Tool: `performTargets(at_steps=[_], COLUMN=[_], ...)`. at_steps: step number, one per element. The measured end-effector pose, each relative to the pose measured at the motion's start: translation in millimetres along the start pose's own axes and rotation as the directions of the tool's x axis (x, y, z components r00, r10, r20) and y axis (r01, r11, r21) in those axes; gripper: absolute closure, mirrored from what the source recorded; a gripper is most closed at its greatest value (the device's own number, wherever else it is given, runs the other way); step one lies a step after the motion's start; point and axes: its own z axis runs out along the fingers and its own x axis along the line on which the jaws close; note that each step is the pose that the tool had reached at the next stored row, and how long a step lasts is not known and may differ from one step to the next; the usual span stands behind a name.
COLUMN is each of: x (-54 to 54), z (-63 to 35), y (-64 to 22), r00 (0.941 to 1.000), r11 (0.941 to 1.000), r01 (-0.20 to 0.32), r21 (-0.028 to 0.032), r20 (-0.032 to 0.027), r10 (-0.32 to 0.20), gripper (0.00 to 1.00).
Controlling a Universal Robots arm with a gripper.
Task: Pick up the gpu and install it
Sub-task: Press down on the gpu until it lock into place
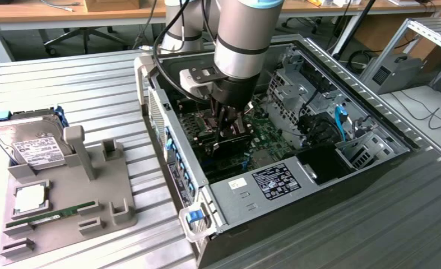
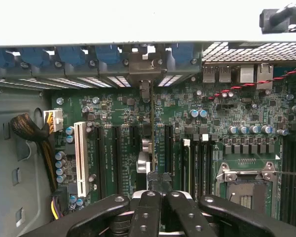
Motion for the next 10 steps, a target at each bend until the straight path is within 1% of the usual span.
performTargets(at_steps=[10], x=[-0.1], z=[0.1], y=[-2.1], r00=[1.0], r11=[1.0], r01=[0.0], r21=[0.0001], r20=[0.0002], r10=[0.0], gripper=[0.89])
